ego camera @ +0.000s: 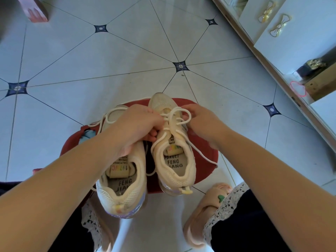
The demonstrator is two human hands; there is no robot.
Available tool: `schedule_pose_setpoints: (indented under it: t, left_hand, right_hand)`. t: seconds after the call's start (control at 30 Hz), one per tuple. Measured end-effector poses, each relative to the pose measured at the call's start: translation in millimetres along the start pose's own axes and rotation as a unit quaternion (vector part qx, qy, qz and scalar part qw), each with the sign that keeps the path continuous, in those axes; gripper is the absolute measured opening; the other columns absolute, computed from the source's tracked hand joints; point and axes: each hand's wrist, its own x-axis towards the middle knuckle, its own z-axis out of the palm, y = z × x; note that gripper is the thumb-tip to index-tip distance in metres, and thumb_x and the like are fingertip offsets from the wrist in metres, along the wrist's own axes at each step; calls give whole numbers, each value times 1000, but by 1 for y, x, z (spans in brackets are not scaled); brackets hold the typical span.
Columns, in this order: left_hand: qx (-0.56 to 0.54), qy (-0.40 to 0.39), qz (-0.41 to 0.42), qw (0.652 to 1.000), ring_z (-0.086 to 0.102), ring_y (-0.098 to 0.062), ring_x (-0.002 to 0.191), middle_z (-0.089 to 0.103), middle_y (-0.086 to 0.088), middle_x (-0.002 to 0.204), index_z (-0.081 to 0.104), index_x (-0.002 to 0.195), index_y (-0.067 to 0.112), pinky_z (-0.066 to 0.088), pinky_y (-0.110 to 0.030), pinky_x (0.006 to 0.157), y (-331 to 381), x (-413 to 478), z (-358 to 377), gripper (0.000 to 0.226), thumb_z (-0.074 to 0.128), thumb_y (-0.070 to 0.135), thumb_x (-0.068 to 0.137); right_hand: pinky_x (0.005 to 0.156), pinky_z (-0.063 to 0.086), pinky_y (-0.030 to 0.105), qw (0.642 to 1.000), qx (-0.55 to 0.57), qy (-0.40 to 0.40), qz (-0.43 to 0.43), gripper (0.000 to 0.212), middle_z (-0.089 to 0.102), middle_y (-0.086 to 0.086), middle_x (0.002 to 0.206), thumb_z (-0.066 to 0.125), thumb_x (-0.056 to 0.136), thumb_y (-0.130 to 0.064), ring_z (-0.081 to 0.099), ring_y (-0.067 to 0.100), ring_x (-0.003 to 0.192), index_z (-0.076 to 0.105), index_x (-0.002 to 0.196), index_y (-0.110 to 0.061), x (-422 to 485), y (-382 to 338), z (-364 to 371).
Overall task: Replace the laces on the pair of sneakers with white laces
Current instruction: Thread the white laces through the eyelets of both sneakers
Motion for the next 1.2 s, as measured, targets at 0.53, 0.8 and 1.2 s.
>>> schedule_pose_setpoints:
  t: [0.53,0.8,1.2]
  left_hand:
    - [178,79,96,976,47,-19,70,54,-8,77,61,88,2,43,-42,71,-8,-3,8,23,44,18,87]
    - [91,49,99,990,65,-22,77,67,-5,84,58,90,24,54,-44,79,-12,-2,5,16,59,14,78]
    - [60,-2,102,993,61,-10,55,65,-2,72,62,83,16,52,-21,56,-11,0,1,15,63,3,75]
  right_hand:
    - [53,39,18,960,267,81,-28,15,45,-9,51,57,84,-4,34,4,40,68,83,-14,-18,-33,-64]
    - [50,36,20,956,292,38,-11,8,44,-7,55,61,84,-23,33,6,43,64,84,-16,-21,-37,-53]
    - [83,44,31,898,434,-50,-56,35,73,3,87,33,96,-27,69,18,93,64,83,-17,-22,-34,-35]
